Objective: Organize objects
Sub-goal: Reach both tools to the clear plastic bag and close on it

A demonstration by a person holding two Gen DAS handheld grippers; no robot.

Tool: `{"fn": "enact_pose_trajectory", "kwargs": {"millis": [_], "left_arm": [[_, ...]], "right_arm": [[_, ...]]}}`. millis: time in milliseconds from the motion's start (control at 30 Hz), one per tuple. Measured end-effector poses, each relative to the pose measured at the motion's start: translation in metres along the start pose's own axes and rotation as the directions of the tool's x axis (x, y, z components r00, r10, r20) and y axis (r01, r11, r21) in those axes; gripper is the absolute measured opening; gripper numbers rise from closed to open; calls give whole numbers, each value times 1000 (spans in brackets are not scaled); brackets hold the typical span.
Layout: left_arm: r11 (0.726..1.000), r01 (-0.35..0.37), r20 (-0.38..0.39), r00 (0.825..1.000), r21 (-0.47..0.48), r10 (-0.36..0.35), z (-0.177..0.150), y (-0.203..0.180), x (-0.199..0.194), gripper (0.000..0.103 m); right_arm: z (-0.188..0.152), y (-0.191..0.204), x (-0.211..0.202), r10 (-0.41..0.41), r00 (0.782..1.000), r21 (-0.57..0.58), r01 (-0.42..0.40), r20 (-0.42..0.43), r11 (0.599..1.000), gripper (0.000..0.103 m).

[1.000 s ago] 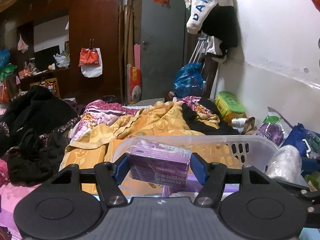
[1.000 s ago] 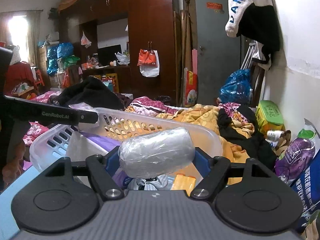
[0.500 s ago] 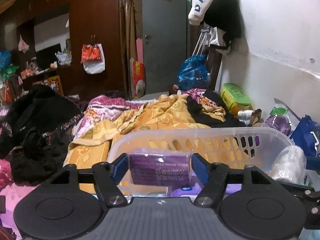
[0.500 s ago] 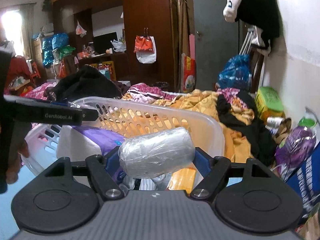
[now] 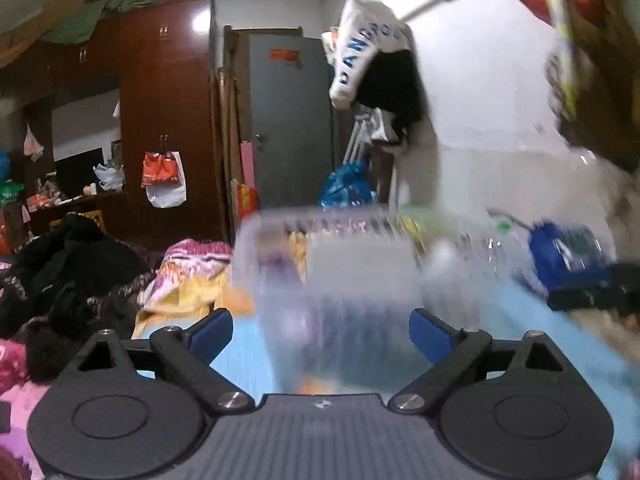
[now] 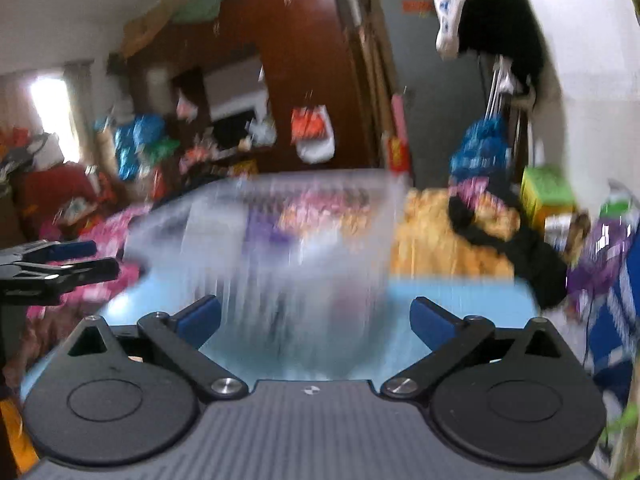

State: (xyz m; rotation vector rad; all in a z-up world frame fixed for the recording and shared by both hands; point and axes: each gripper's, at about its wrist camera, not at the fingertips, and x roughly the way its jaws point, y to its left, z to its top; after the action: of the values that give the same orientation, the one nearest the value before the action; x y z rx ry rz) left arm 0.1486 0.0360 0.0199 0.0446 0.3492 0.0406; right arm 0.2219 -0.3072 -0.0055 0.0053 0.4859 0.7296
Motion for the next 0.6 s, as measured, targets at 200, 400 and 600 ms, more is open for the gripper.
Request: {"fn": "enact_pose_trajectory", "kwargs": {"millis": [200, 400, 600], "left_arm": [[993, 40, -6, 999, -108, -41, -75, -7, -55, 96], [995, 53, -63, 996, -79, -58, -98, -23, -50, 96], [999, 16, -87, 996, -29, -19, -119, -32, -45, 96]], "right_arm": [[-43, 5, -12, 66, 998, 50, -65, -22, 997, 103], [-41, 21, 16, 19, 995, -51, -24, -96, 998, 103], [-44, 12, 30, 39, 986, -61, -50, -160, 997, 100]]}}
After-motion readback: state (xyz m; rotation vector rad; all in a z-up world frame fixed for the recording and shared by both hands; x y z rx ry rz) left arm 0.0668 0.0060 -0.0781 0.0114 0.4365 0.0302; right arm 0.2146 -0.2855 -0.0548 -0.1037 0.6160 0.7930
